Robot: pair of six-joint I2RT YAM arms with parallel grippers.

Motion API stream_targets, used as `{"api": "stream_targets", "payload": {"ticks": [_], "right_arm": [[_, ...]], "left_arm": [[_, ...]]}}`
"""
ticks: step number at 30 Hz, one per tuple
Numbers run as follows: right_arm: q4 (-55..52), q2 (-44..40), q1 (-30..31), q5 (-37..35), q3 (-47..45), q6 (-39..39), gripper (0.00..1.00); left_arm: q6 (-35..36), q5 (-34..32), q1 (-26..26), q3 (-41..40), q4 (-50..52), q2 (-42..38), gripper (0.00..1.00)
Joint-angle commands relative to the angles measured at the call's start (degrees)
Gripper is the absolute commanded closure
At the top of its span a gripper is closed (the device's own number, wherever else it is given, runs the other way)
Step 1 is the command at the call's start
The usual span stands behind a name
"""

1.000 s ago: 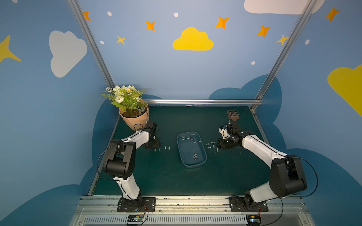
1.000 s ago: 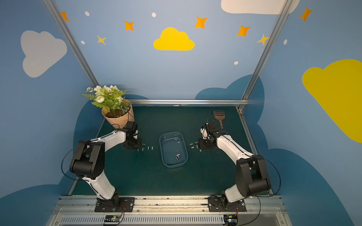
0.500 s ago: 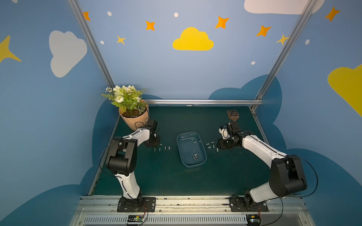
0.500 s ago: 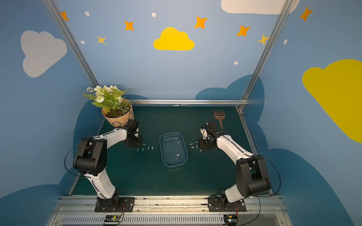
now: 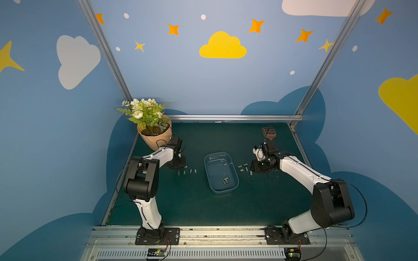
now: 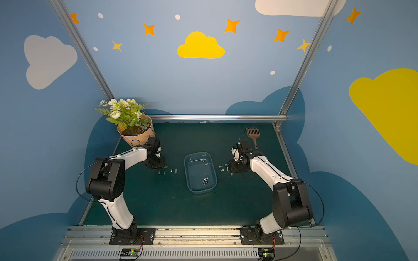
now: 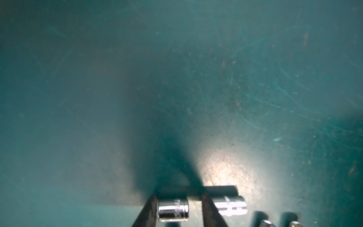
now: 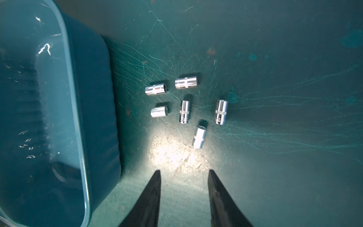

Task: Take out the socket from the storage box
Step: Place the socket head at the center of the board.

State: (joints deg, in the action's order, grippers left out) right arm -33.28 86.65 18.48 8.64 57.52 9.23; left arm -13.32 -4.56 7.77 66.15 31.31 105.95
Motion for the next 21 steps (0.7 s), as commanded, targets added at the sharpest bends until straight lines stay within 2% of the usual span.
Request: {"api": "stream_targets", "payload": {"ticks": [1, 6, 14, 21], "right_arm": [[-0.6, -0.4, -0.11, -0.07, 0.05, 0.34, 0.6], [-0.65, -0.5, -0.08, -0.2, -0.08, 0.33, 0.6], [-0.98, -0.93, -0.09, -0.3, -0.04, 0.2, 0.6], [-3.01, -1.15, 0.76, -0.03, 3.95, -1.16, 0.6]], "left_arm": [[0.05, -0.69, -0.4, -0.22, 1.12, -1.07, 0.54], [0.09, -1.33, -0.39, -0.12, 1.32, -2.4, 0.5], [0.07, -1.99, -0.39, 0.22, 1.98, -4.92, 0.5], [-0.11, -1.89, -0.38, -0.13, 3.37, -10.68, 0.48]]}}
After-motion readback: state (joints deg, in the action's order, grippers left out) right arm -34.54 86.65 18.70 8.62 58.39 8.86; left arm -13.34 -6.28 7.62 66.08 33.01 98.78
